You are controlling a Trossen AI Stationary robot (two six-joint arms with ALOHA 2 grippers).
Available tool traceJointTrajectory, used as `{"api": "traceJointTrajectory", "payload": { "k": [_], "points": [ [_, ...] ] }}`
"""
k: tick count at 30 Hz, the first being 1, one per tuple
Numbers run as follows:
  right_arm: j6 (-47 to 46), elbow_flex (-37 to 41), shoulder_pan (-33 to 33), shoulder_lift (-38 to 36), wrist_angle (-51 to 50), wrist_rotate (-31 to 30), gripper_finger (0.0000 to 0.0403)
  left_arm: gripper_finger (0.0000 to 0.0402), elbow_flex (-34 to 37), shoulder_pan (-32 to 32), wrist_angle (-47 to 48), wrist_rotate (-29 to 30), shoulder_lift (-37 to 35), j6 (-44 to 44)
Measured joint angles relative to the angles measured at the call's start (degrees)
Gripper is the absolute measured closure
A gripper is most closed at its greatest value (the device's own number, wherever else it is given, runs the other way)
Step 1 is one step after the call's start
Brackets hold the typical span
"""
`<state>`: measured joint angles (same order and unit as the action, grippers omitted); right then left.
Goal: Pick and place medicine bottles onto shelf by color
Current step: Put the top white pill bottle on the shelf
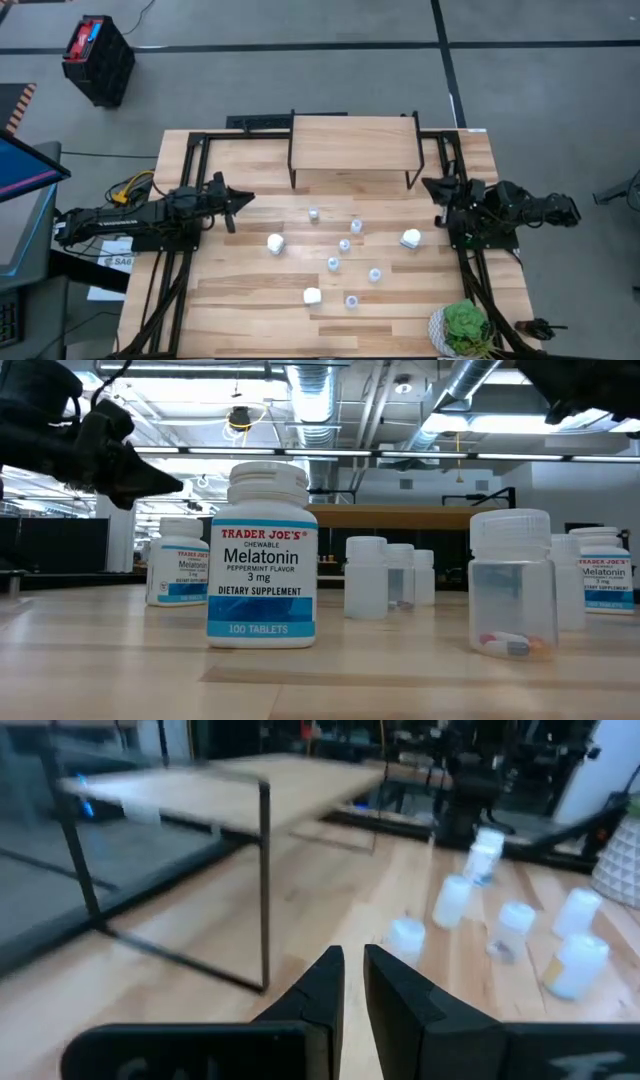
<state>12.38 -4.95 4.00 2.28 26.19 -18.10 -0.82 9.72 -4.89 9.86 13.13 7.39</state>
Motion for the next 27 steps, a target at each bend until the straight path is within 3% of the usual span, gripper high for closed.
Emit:
{"api": "traceJointTrajectory", "payload": {
  "k": [10,21,27],
  "points": [
    [-0.21,0.0,-0.96,0.0,-0.06,2.21,0.0361,0.037,0.0,0.02,0.44,3.54,0.02,0.56],
    [-0.35,0.0,-1.0,0.0,-1.67,3.18,0.021,0.037,0.0,0.02,0.44,4.97,0.0,0.65],
    [-8.45,-1.14,-1.0,0.0,-5.04,3.46,0.0175,0.0336,0.0,0.0,-0.19,0.01,0.02,2.27]
  ]
}}
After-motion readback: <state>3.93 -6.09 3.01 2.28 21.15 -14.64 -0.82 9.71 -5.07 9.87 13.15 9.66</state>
